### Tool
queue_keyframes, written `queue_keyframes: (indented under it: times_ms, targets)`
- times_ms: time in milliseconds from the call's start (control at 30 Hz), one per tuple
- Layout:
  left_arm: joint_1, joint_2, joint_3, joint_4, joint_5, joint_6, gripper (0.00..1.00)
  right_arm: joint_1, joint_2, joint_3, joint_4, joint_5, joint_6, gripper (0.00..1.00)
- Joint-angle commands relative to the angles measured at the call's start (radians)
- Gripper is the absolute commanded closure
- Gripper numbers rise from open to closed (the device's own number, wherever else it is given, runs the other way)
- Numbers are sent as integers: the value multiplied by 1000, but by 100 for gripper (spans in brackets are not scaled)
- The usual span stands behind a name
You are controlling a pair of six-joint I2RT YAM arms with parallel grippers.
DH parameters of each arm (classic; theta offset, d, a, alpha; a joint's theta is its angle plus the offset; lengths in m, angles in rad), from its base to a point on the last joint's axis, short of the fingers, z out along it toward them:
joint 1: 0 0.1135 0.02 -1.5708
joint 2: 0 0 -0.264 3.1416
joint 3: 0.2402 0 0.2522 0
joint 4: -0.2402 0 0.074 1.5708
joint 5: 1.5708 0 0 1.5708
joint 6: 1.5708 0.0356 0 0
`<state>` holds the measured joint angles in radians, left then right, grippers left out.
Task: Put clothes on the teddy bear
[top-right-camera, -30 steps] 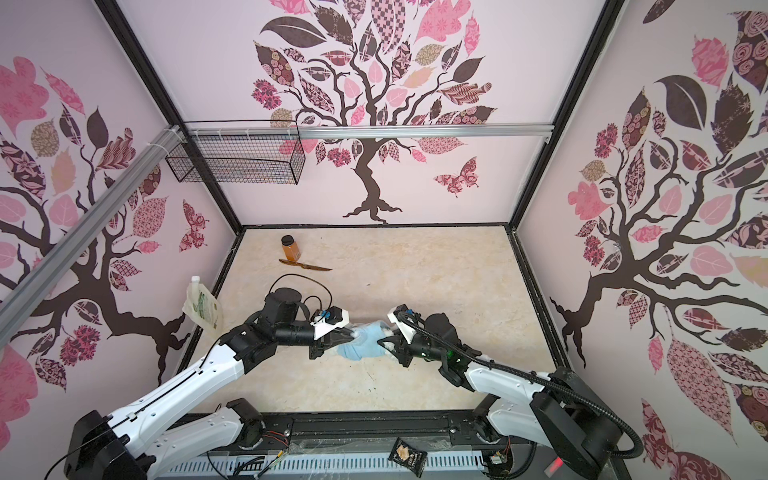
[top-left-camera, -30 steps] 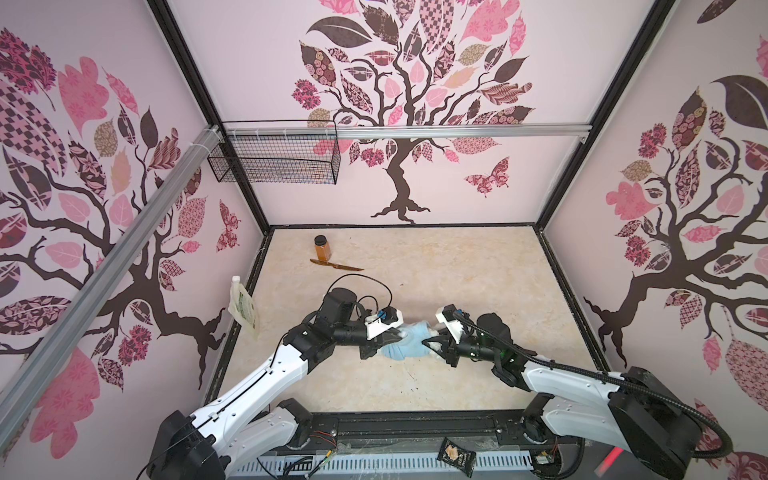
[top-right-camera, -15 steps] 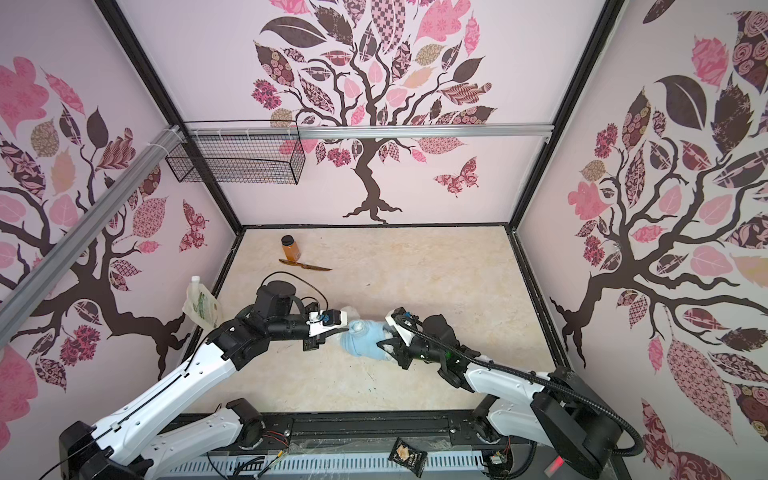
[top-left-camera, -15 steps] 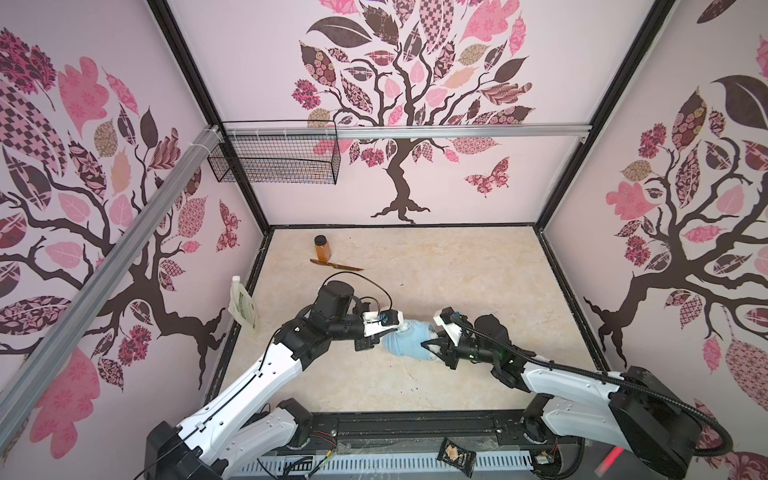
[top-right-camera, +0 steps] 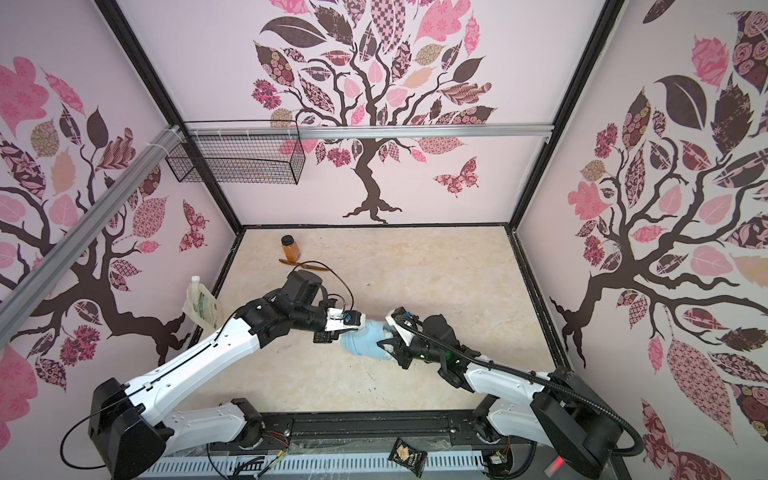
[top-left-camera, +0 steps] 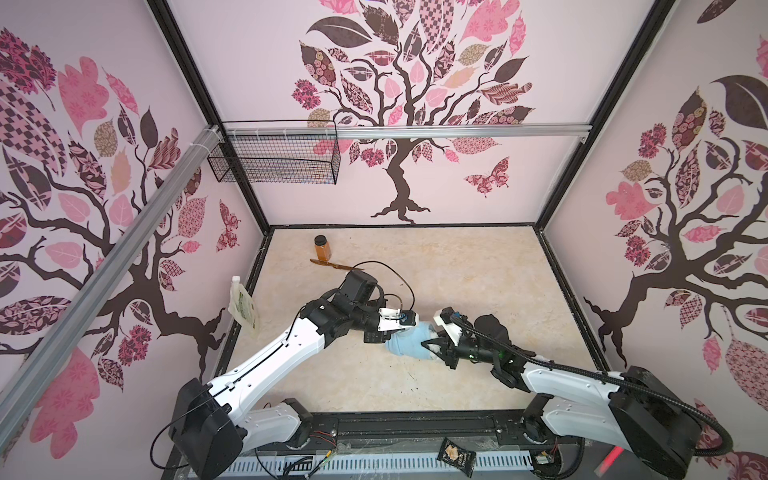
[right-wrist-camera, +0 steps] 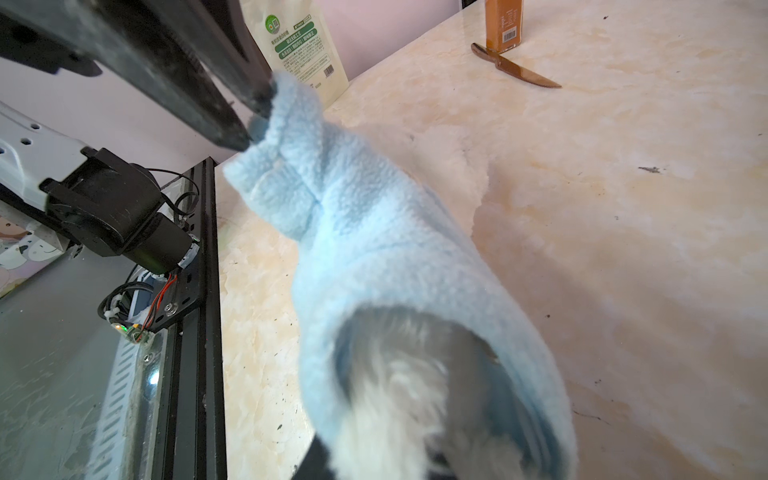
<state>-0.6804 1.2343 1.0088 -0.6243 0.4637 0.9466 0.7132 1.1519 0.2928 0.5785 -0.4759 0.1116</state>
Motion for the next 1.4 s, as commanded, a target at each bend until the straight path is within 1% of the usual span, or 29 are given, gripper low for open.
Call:
queue_keyframes:
  times_ms: [0, 233, 467, 600, 767, 867, 1000, 1100, 1233, 1300, 1367]
  targets:
    - [-7, 25, 59, -18, -21, 36, 82, 7, -3, 36, 32, -5, -8, 100]
    - [-15, 68, 77, -8, -35, 47, 78, 8, -4, 36, 36, -8, -7, 100]
    - [-31, 110, 92, -86, -16, 90, 75, 9, -8, 39, 36, -1, -4, 100]
    - [-48, 139, 93, -84, -35, 87, 74, 8, -12, 45, 43, -4, 5, 100]
    - [-88, 198, 72, -22, -83, 57, 73, 9, -18, 54, 97, -34, 54, 100]
    - [-94, 252, 57, 2, -97, 41, 73, 8, -17, 64, 151, -58, 97, 100]
    - [-93, 315, 48, 14, -140, 33, 73, 9, -19, 84, 195, -73, 121, 100]
    - [-94, 335, 47, 12, -135, 17, 78, 8, -21, 79, 227, -73, 132, 100]
    - [-90, 296, 57, 35, -80, -60, 100, 7, -40, 45, 226, -28, 119, 100]
    - [-68, 243, 49, 73, -10, -122, 100, 7, -62, 18, 197, 9, 100, 100]
    - [-28, 168, 25, 140, 99, -210, 100, 5, -81, -11, 167, 55, 89, 100]
